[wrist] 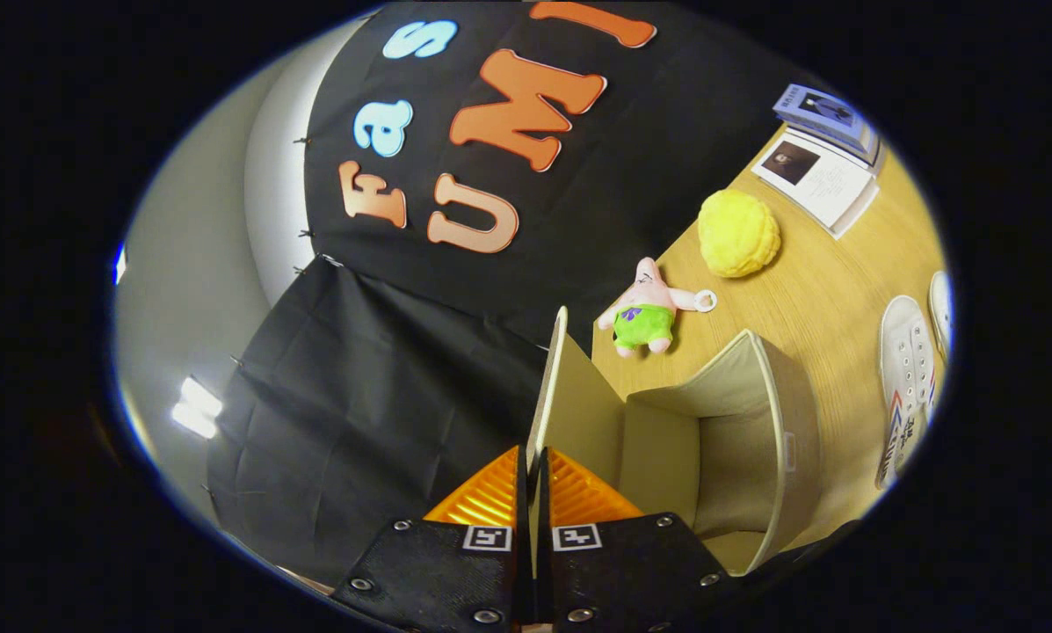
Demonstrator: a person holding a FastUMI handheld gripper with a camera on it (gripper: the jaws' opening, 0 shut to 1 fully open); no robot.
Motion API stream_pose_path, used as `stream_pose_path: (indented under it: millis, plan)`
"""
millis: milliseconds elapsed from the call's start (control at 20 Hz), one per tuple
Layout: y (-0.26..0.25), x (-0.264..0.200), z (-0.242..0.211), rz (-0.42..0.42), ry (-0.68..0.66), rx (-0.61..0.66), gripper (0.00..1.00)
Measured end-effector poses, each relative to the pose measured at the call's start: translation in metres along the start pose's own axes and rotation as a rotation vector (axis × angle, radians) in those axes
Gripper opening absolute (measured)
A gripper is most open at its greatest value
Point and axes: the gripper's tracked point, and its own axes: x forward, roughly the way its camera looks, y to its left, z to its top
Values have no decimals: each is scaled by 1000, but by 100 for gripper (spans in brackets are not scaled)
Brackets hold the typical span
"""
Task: Open the storage box then place both shoes into the box .Put the left shoe in first, then the right shoe, with the right side of both shoes facing outward in a uniform manner.
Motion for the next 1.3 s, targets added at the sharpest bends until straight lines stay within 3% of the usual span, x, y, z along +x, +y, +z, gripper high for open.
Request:
stream_pose_path:
  millis: [500, 800, 850, 950, 1050, 1300]
  plan:
    - [63, 83, -75, -15, 93, -179, 3]
    - [73, 117, -115, -13, 179, -243, 12]
    - [72, 122, -121, -13, 193, -260, 25]
    - [68, 126, -125, -26, 198, -286, 65]
    - [60, 128, -122, -55, 183, -309, 93]
    - [48, 113, -106, -103, 129, -362, 98]
